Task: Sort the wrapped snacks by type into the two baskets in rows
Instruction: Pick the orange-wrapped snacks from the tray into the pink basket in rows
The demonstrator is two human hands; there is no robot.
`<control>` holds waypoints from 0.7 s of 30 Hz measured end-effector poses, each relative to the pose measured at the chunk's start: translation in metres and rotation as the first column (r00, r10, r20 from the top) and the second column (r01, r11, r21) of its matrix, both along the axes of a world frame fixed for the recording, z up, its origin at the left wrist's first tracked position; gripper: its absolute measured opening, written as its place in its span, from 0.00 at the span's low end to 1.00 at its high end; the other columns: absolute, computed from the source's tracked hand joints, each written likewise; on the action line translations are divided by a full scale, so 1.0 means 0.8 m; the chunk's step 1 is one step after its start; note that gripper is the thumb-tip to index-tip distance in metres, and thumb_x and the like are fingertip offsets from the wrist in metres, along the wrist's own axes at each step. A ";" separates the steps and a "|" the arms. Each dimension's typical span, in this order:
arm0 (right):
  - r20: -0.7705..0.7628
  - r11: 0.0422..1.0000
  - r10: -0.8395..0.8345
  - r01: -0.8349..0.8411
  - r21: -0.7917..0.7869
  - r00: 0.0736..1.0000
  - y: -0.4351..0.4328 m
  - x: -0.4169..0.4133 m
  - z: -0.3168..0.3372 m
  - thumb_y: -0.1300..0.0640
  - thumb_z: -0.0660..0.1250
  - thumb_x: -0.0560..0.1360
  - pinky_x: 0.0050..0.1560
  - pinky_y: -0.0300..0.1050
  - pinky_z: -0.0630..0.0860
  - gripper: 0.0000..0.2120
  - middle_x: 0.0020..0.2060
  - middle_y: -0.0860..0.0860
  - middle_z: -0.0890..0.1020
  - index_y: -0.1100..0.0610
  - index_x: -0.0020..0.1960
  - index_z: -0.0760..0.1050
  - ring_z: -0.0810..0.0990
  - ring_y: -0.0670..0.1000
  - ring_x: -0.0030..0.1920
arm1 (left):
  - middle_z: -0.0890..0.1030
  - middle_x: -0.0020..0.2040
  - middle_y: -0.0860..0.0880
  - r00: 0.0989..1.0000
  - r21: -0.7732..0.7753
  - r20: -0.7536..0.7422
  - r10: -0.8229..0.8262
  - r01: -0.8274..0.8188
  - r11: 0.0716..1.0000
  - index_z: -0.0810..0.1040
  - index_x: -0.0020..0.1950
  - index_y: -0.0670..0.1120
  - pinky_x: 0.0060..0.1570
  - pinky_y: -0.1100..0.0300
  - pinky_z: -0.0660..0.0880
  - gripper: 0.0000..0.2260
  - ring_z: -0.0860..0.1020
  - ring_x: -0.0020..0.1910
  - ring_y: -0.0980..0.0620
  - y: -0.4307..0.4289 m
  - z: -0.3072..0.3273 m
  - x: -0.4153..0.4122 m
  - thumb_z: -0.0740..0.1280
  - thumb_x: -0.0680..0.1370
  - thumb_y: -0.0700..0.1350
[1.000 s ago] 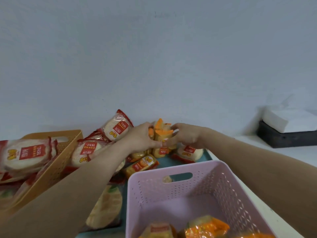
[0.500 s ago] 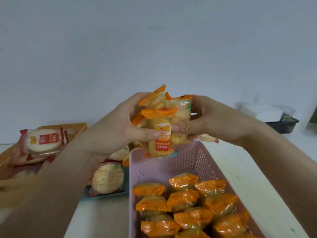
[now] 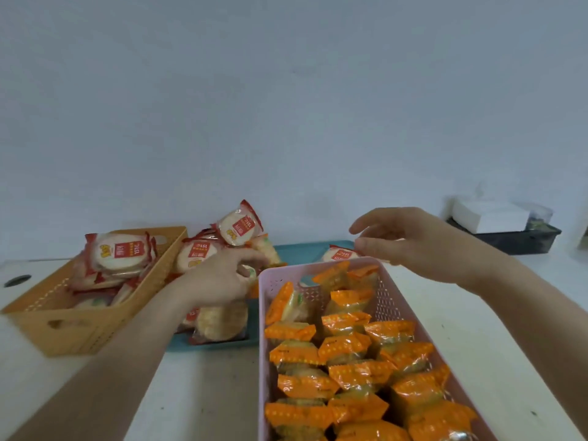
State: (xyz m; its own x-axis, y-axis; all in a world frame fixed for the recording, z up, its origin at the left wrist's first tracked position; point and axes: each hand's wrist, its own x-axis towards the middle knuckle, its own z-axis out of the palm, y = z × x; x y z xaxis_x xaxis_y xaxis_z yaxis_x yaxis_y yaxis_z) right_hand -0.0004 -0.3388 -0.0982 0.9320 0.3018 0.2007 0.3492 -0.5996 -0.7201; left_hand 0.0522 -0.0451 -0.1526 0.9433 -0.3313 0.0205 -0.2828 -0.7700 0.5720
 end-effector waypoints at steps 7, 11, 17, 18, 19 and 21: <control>-0.035 0.996 0.091 -0.090 0.017 0.995 0.030 0.000 -0.006 0.50 0.69 0.74 0.56 0.50 0.80 0.11 0.49 0.46 0.85 0.45 0.56 0.78 0.83 0.47 0.51 | 0.79 0.55 0.55 0.912 -0.008 0.376 0.165 -0.175 0.984 0.74 0.59 0.58 0.48 0.63 0.71 0.13 0.75 0.51 0.57 -0.009 -0.035 0.002 0.67 0.78 0.43; -0.043 0.981 0.088 -0.079 0.176 0.995 0.034 -0.008 0.002 0.50 0.69 0.75 0.53 0.42 0.81 0.18 0.55 0.44 0.82 0.42 0.64 0.73 0.82 0.41 0.52 | 0.82 0.49 0.50 0.882 -0.699 0.136 0.452 -0.238 0.675 0.74 0.59 0.48 0.43 0.59 0.76 0.13 0.81 0.44 0.51 -0.005 0.019 -0.022 0.71 0.76 0.43; -0.091 0.857 0.251 -0.178 0.484 0.964 0.061 -0.027 0.013 0.52 0.71 0.73 0.49 0.46 0.82 0.25 0.58 0.54 0.80 0.42 0.68 0.69 0.84 0.51 0.53 | 0.83 0.44 0.52 0.985 -0.786 0.147 0.094 0.059 0.615 0.76 0.51 0.52 0.43 0.56 0.77 0.14 0.82 0.45 0.52 -0.046 0.058 -0.082 0.74 0.69 0.52; -0.032 0.860 0.186 -0.147 0.488 0.982 0.062 -0.031 0.014 0.54 0.71 0.74 0.47 0.47 0.82 0.21 0.55 0.58 0.80 0.44 0.65 0.72 0.84 0.54 0.52 | 0.83 0.45 0.53 0.985 -0.742 0.147 0.088 0.051 0.669 0.75 0.52 0.53 0.43 0.58 0.78 0.16 0.82 0.45 0.54 -0.054 0.054 -0.085 0.72 0.68 0.54; 0.023 0.864 0.100 -0.098 0.494 0.995 0.062 -0.032 0.015 0.56 0.70 0.74 0.45 0.47 0.83 0.18 0.53 0.61 0.80 0.47 0.62 0.73 0.83 0.57 0.50 | 0.83 0.47 0.55 0.986 -0.692 0.138 0.096 0.026 0.721 0.73 0.54 0.55 0.45 0.60 0.78 0.17 0.82 0.46 0.56 -0.059 0.050 -0.086 0.71 0.68 0.55; 0.104 0.871 -0.075 0.014 0.492 0.992 0.049 -0.037 0.018 0.58 0.71 0.74 0.39 0.42 0.82 0.14 0.48 0.62 0.81 0.51 0.58 0.74 0.82 0.59 0.48 | 0.84 0.50 0.57 0.982 -0.524 0.152 0.109 -0.013 0.852 0.72 0.56 0.57 0.48 0.60 0.79 0.17 0.82 0.50 0.59 -0.066 0.041 -0.083 0.73 0.70 0.55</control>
